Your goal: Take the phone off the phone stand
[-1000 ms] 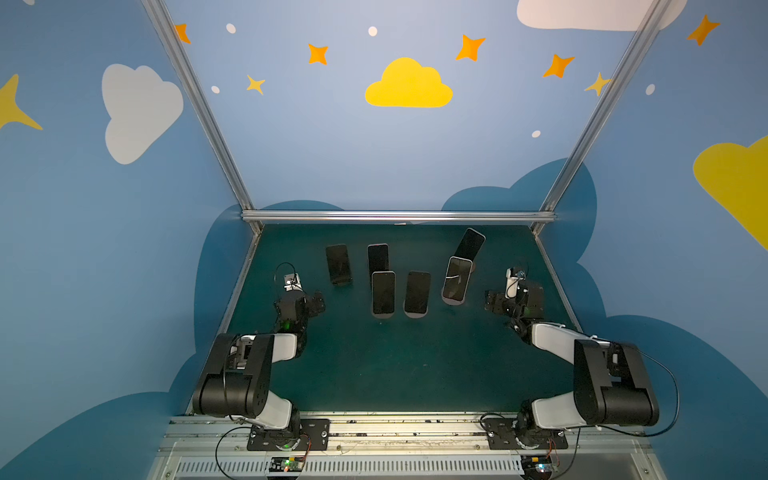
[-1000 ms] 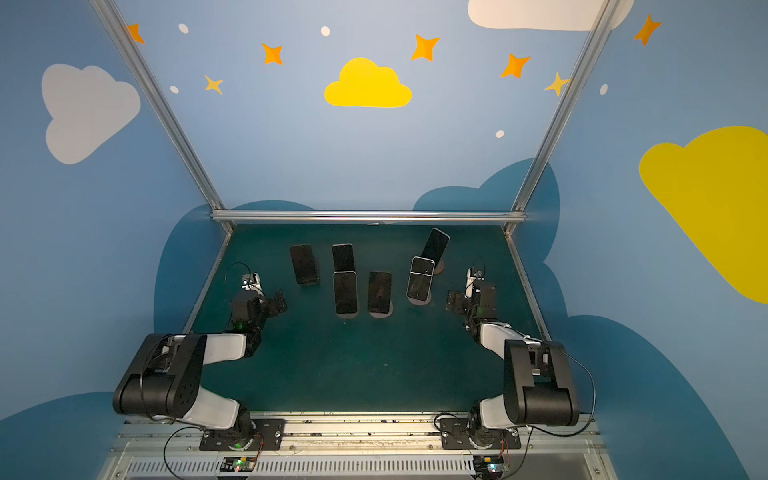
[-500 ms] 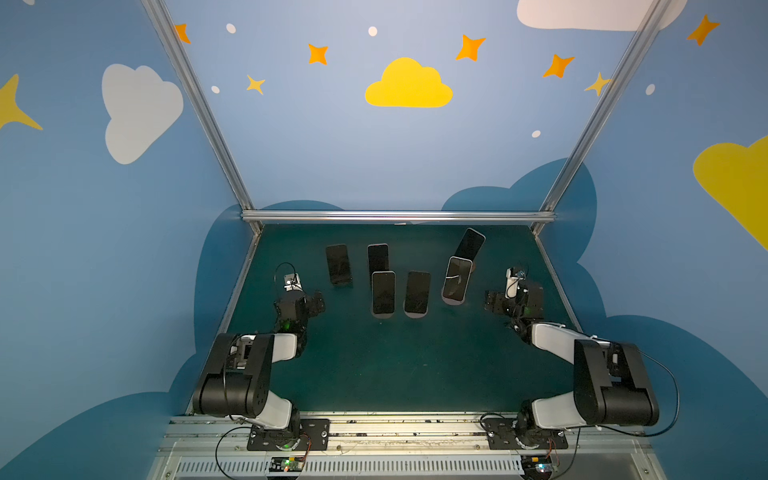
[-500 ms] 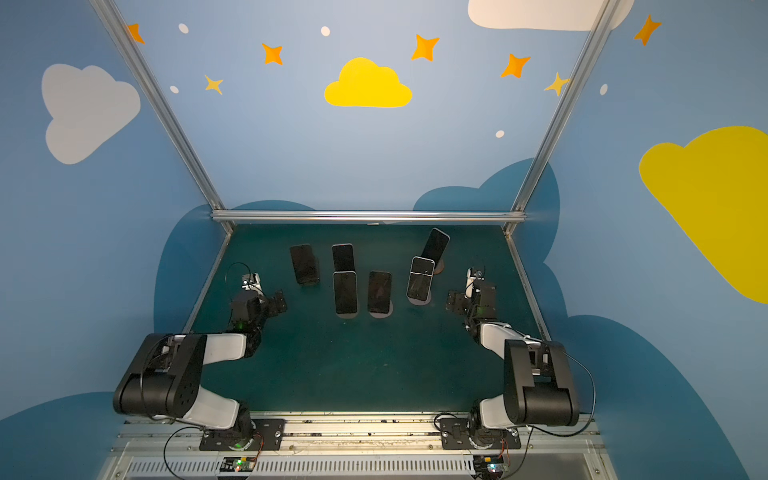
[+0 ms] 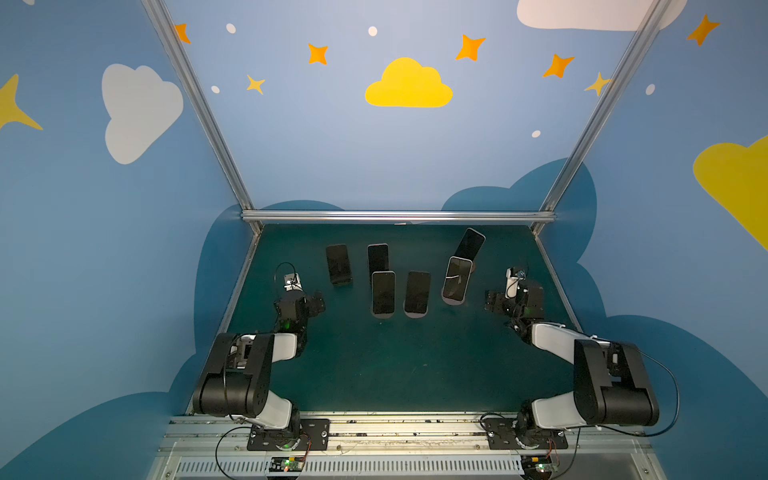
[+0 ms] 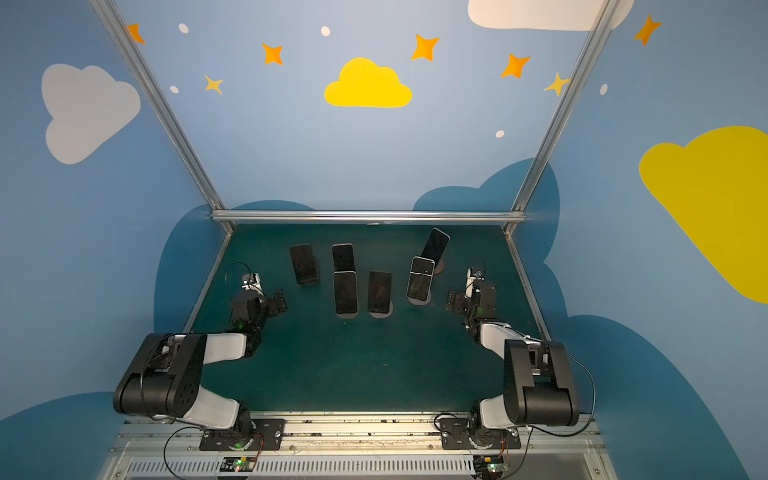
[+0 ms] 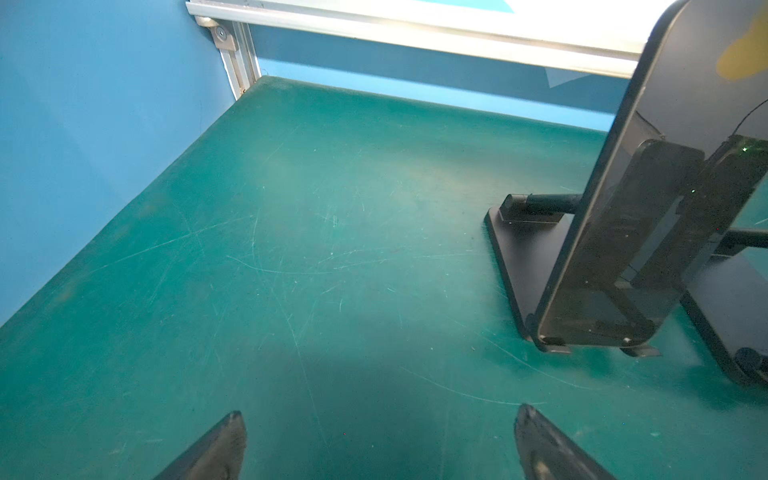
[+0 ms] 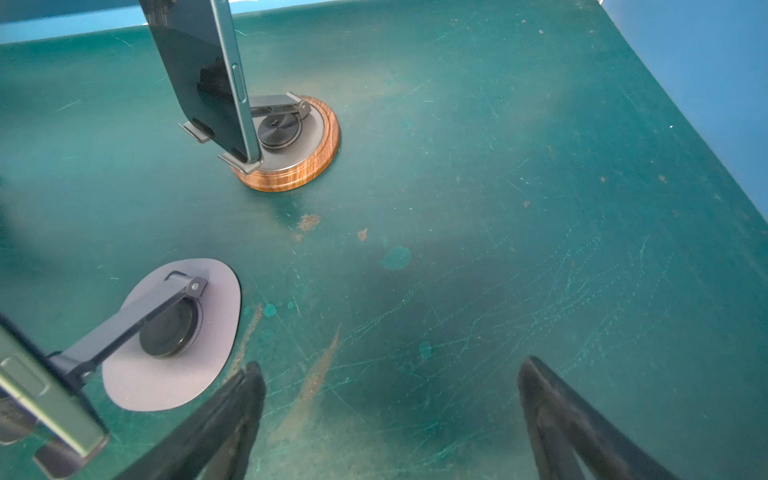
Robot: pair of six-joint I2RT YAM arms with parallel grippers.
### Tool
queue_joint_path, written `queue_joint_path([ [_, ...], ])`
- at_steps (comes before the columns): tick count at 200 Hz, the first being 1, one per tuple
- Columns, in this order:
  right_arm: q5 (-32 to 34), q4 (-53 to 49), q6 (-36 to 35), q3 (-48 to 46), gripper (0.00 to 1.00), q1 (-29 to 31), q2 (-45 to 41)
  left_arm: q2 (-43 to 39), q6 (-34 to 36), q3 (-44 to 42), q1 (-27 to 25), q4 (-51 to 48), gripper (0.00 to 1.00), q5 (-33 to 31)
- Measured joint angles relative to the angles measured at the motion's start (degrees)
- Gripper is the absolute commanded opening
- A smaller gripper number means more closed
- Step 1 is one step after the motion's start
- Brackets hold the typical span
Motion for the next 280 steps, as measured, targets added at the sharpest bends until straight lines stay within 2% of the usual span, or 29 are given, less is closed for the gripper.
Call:
queue_joint_path([
  [138, -0.72, 0.0, 0.0, 0.0, 0.95, -0.31, 0.04, 0.0, -0.02, 0.66, 0.66, -0.02, 1.0, 1.38],
  [159, 1.51, -0.24, 1.05, 0.04, 0.95, -0.15, -0.02, -0.42, -1.03, 1.29, 0.66, -2.08, 1.0, -0.35],
  [184, 6.29, -6.25, 3.89, 2.36, 0.95, -0.13, -2.12, -6.95, -1.9, 3.87, 0.72, -10.56, 1.0, -2.32],
  [213, 11.43, -14.27, 5.62, 6.6, 0.95, 0.94, -9.9, -22.29, -5.22, 8.07, 0.52, -21.03, 1.0, -3.89],
  [237, 12.85, -21.84, 7.85, 12.26, 0.95, 2.1, -17.31, -33.66, -12.74, 13.2, 0.26, -29.42, 1.0, -4.87],
  [266, 11.06, -28.63, 17.62, 15.8, 0.98, 1.77, -25.33, -43.01, -31.32, 18.93, 0.72, -41.59, 1.0, -7.41],
  [274, 9.73, -30.77, 21.97, 15.26, 0.9, 0.74, -27.93, -45.4, -35.6, 18.4, 1.14, -42.6, 1.0, -7.52],
  [280, 8.07, -31.08, 24.0, 14.1, 0.88, -0.26, -29.9, -47.34, -38.75, 17.29, 1.7, -42.73, 1.0, -7.28],
])
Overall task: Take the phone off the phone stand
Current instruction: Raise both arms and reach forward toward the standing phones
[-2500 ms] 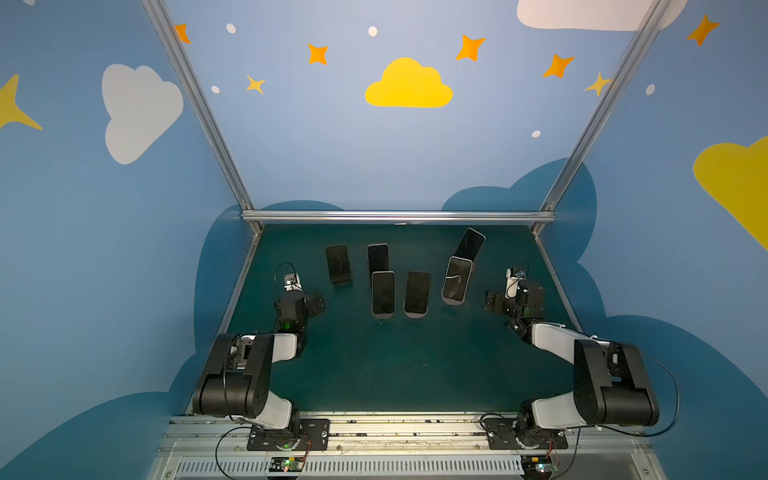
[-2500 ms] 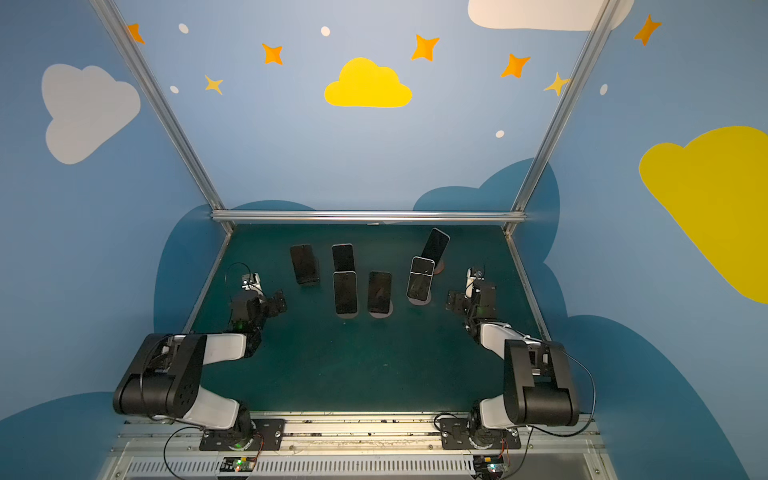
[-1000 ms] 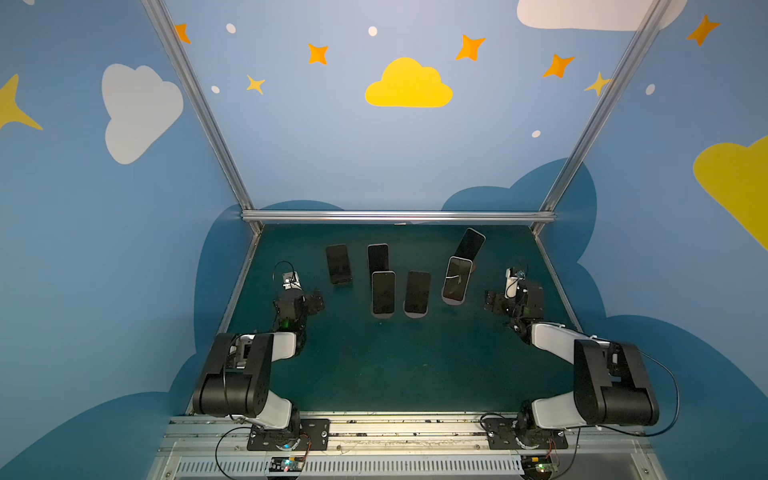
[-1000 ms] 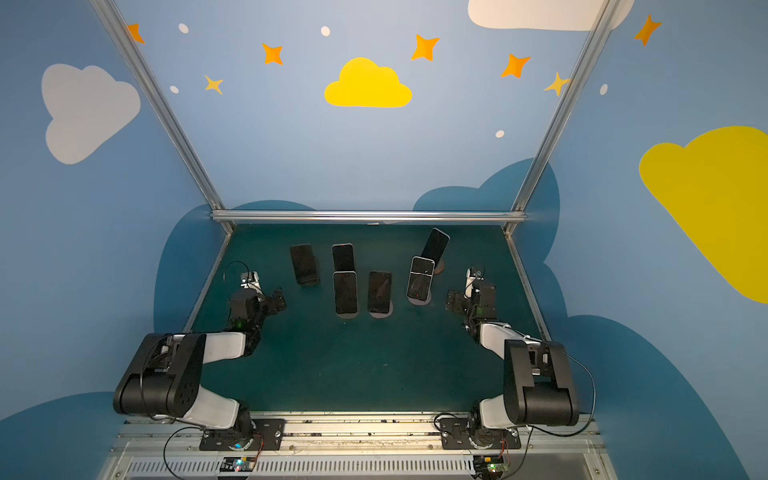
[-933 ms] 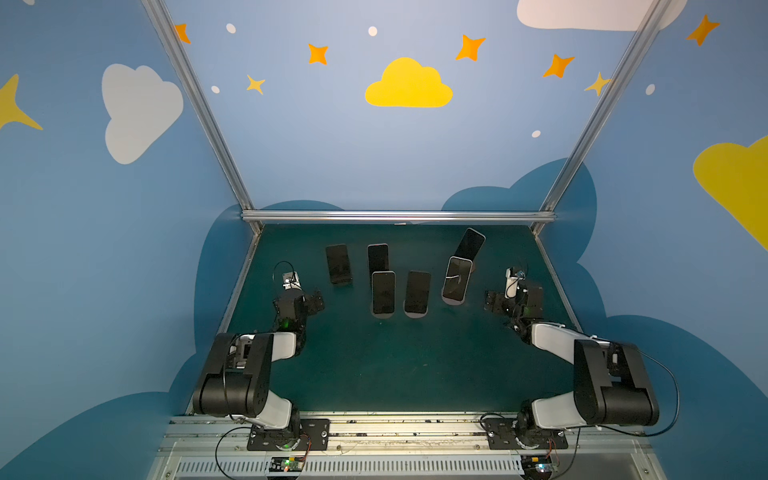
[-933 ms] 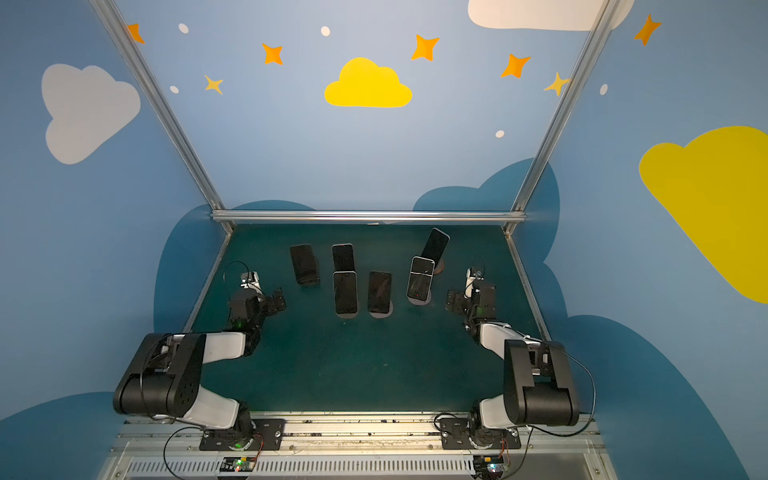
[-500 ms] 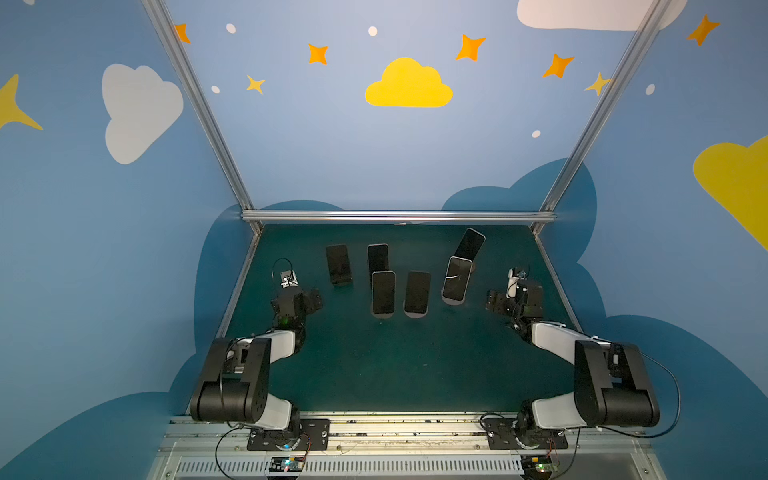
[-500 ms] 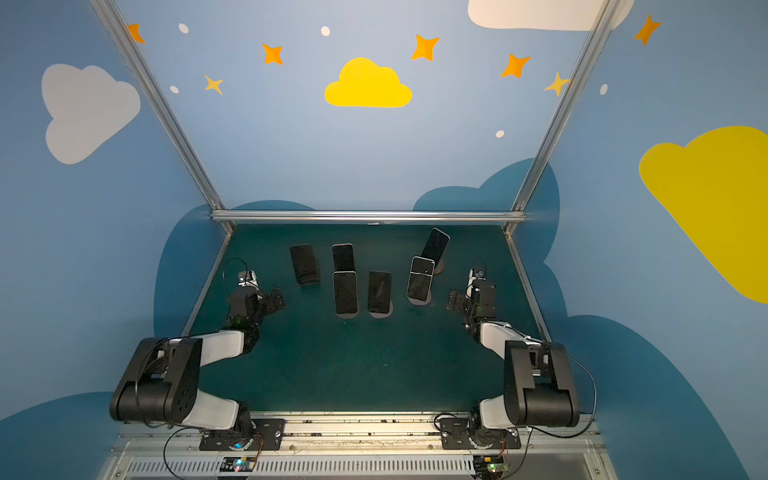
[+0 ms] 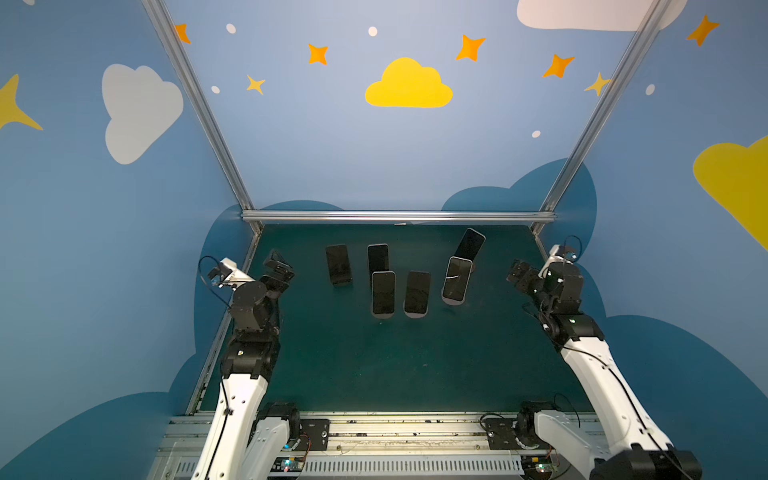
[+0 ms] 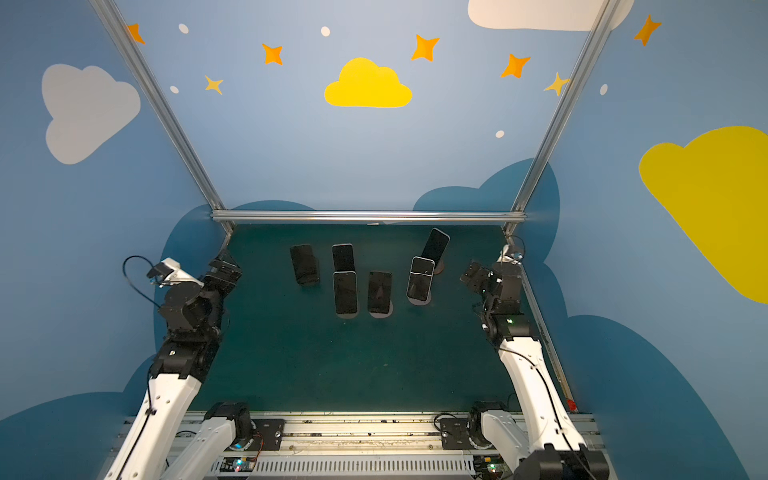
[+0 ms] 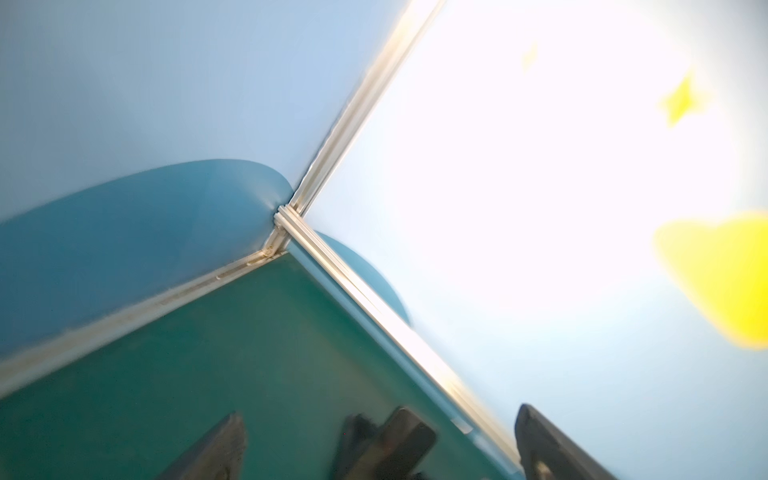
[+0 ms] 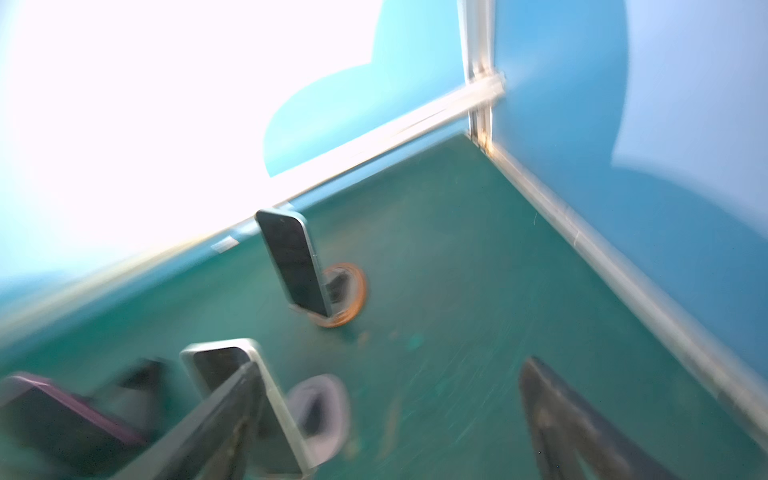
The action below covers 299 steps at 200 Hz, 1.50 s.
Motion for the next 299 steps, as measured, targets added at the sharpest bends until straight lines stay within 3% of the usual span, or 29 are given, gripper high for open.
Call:
queue_joint_path([
  [18, -4.09, -2.97, 3.96, -3.17, 0.85, -1.97, -5.07, -2.89, -7.8, -1.99, 1.7, -1.68, 1.0, 1.4],
  [41, -10.08, -7.45, 4.46, -2.54, 0.88, -1.77, -6.97, 1.09, -13.31, 0.13, 2.16, -3.54, 1.0, 6.16],
  [70, -16.46, -11.89, 3.32, 0.02, 0.89, 0.52, -7.28, 10.75, -14.36, 8.57, 1.11, -4.42, 1.0, 15.17],
  [91, -16.96, -13.62, 3.45, 1.44, 0.89, 5.9, -7.13, 19.04, -11.65, 17.92, -4.26, -5.38, 1.0, 19.63],
  [110, -15.13, -14.49, 4.66, 1.68, 0.89, 12.11, -6.21, 25.51, -7.74, 25.38, -10.45, -6.91, 1.0, 22.95],
  [132, -10.67, -16.02, 5.84, 2.84, 0.89, 19.56, -3.17, 30.14, -4.85, 29.2, -13.97, -8.48, 1.0, 28.46],
  [164, -2.49, -17.05, 6.69, 5.97, 0.89, 30.05, 0.39, 30.51, -1.9, 26.8, -16.33, -11.85, 1.0, 31.17],
  [203, 6.56, -14.86, 7.04, 9.18, 0.89, 39.98, 7.21, 26.14, -2.27, 20.35, -16.79, -12.44, 1.0, 29.51],
  [242, 10.32, -11.91, 7.1, 12.96, 0.9, 44.39, 17.0, 25.24, -3.56, 19.19, -16.79, -11.87, 1.0, 26.93],
  [299, 12.55, -9.29, 7.28, 18.82, 0.93, 45.86, 25.49, 25.99, -4.68, 19.1, -16.79, -12.02, 1.0, 26.69],
])
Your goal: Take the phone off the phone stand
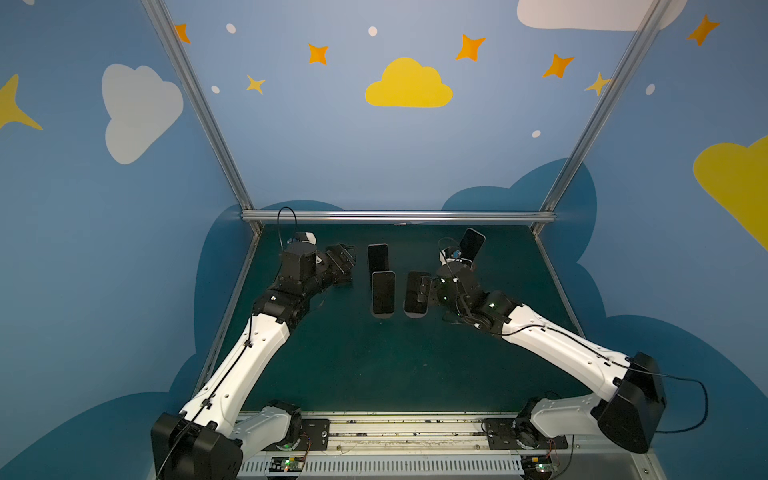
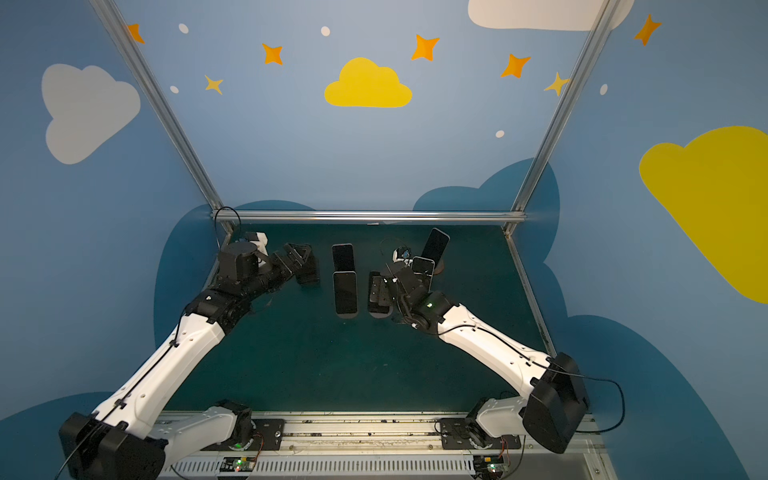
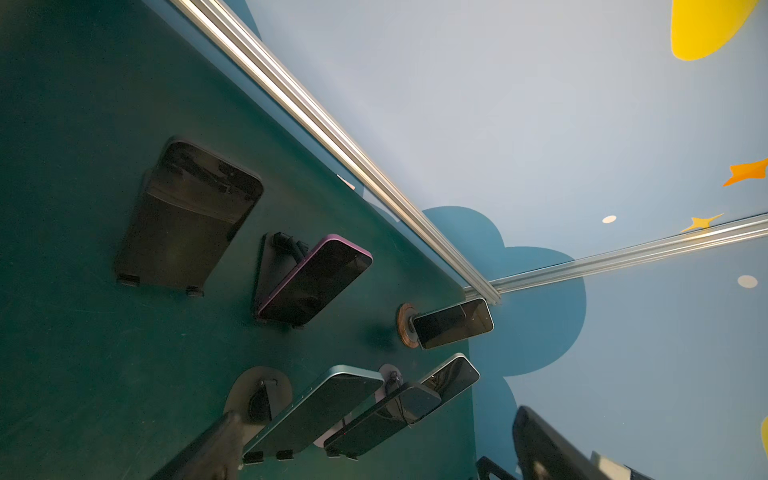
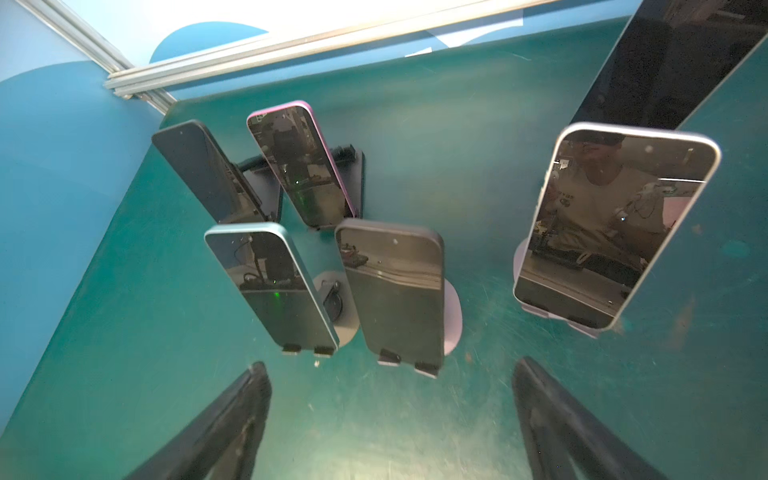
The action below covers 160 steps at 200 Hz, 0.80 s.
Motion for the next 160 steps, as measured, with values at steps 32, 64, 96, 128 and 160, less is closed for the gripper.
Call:
queue_joint_path([
  [32, 1.38, -0.07, 0.94, 3.43, 0.94, 0.13, 3.8, 0.0, -0.17, 0.0, 0.0, 0.04, 1.0, -0.11],
  [64, 2.01, -0.72, 1.11, 5.99, 0.93, 0.37, 6.29, 0.0, -0.57, 0.0, 0.0, 0.04, 1.0, 0.0],
  [96, 3.06, -1.95, 1.73, 9.05, 0.94, 0.37, 9.27, 0.0, -1.31, 0.0, 0.0, 0.22, 1.0, 0.24],
  [128, 3.93, -2.86, 1.95, 10.58, 0.94, 0.37, 11.47, 0.02, -1.86, 0.0, 0.0, 0.31, 1.0, 1.55],
  [160, 4.96, -4.79, 1.9, 13.07, 0.94, 0.37, 14.05, 0.22, -2.47, 0.0, 0.0, 0.35, 1.0, 2.64],
])
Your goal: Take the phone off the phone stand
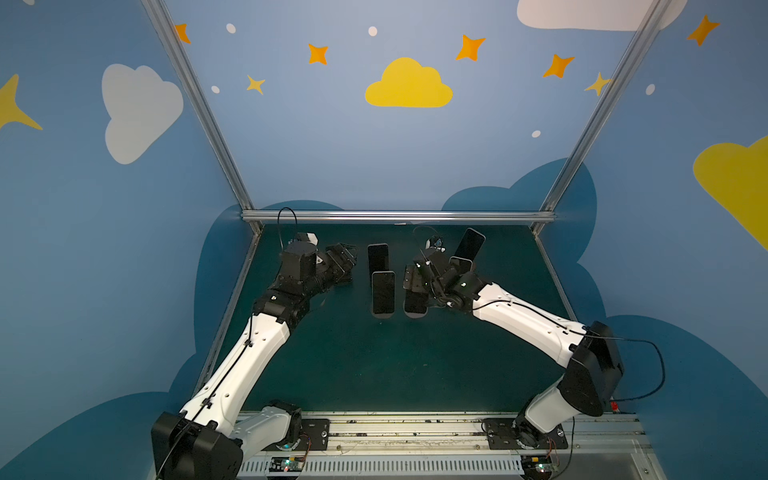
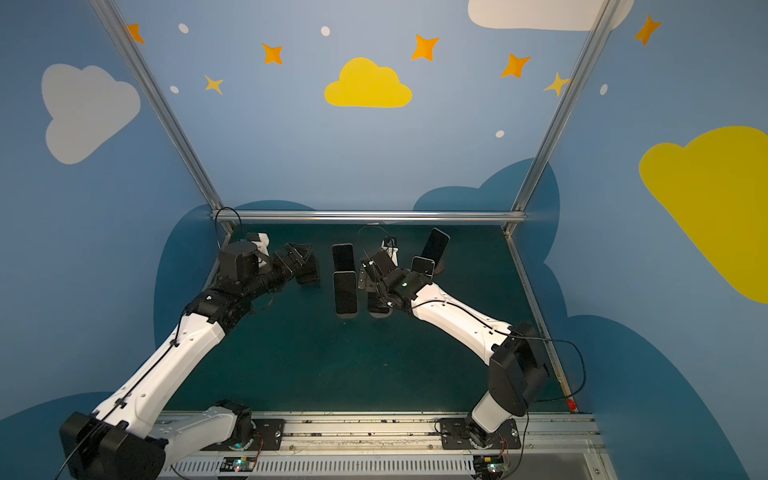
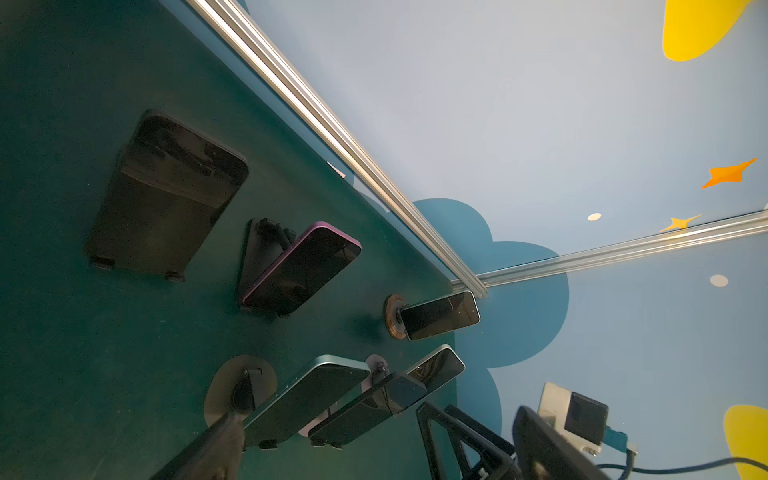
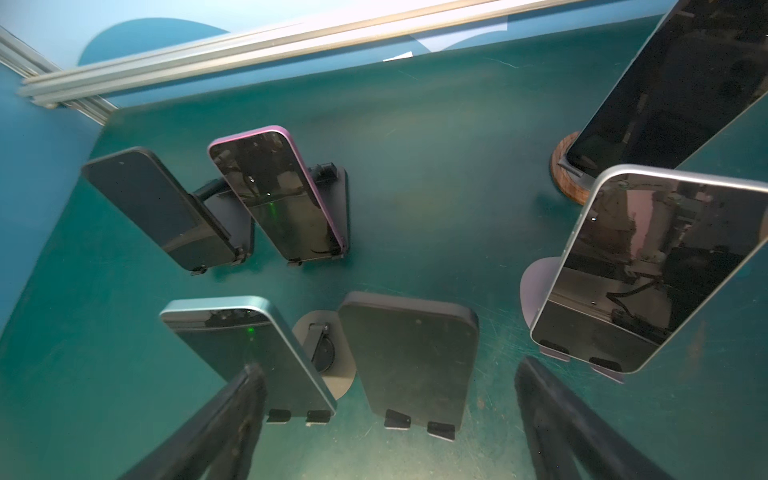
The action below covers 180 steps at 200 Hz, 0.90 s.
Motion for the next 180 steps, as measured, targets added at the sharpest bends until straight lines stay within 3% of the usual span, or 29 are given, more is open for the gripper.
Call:
queue_joint_path([
  [180, 4.74, 2.43, -0.31, -0.31, 0.94, 0.42, 3.63, 2.19, -0.48, 0.0, 0.0, 0.68, 1.0, 2.62],
])
